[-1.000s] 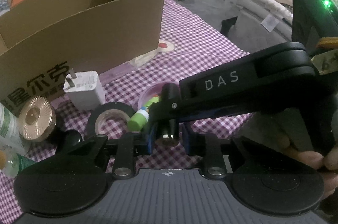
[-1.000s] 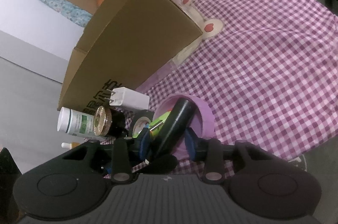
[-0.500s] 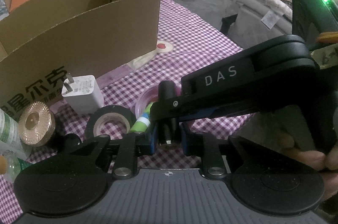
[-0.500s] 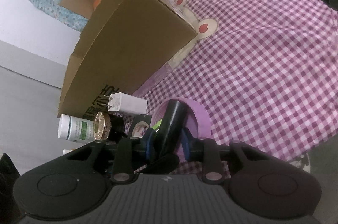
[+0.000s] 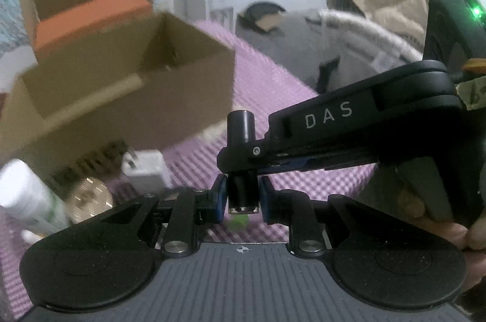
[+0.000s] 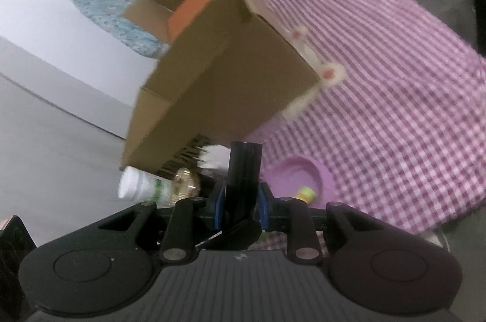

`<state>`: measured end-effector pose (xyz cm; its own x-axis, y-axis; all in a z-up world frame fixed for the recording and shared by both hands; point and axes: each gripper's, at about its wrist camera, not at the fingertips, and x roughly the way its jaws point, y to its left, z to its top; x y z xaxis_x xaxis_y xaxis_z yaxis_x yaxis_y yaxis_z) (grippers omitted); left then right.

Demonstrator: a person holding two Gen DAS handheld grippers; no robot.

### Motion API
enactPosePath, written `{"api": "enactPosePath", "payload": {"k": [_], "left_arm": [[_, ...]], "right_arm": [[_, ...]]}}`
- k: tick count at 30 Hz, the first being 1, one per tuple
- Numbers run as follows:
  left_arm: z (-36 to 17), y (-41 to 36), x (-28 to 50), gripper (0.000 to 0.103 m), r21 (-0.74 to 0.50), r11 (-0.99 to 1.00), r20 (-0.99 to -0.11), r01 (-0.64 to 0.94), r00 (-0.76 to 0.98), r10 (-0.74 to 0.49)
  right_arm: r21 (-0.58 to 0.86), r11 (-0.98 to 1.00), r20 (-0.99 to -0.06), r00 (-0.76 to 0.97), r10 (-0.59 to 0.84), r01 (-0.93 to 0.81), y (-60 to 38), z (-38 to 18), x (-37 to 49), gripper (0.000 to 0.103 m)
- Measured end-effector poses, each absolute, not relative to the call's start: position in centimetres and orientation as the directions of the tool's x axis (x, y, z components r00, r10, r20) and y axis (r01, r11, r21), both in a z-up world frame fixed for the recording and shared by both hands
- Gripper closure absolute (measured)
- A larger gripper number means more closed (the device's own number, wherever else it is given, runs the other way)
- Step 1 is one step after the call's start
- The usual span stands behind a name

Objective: Organize rigid objects
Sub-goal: 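Carry the black cylinder with the right tool down into the cardboard box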

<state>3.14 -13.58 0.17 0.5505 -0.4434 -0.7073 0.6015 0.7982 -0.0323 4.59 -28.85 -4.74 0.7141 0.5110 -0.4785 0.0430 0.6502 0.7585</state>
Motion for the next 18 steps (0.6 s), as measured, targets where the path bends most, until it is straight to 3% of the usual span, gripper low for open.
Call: {"api": "enactPosePath", "payload": {"k": [6, 11, 18], "left_arm": [[4.7, -10.7, 4.4, 0.082, -0.012, 0.848, -0.636, 0.53, 0.65, -0.415], [7.3, -8.0, 7.4, 0.082, -0.04, 0.891, -0.629, 0.452, 0.682, -0.373], [7.5, -5.4, 14.3, 0.082, -0.075, 0.937, -0.703, 0.341, 0.648, -0.292]], "right_arm": [[0.726, 0.678, -0.399, 0.732, 0.552, -0.115, -26.8, 0.7, 6.5, 0.078], [0.719, 0.659, -0.368, 0.682, 0.632, -0.223, -24.6, 4.4, 11.2, 0.078], [0.721, 0.647, -0.433, 0.568, 0.7, -0.249, -21.0, 6.5, 19.9, 0.078]]}}
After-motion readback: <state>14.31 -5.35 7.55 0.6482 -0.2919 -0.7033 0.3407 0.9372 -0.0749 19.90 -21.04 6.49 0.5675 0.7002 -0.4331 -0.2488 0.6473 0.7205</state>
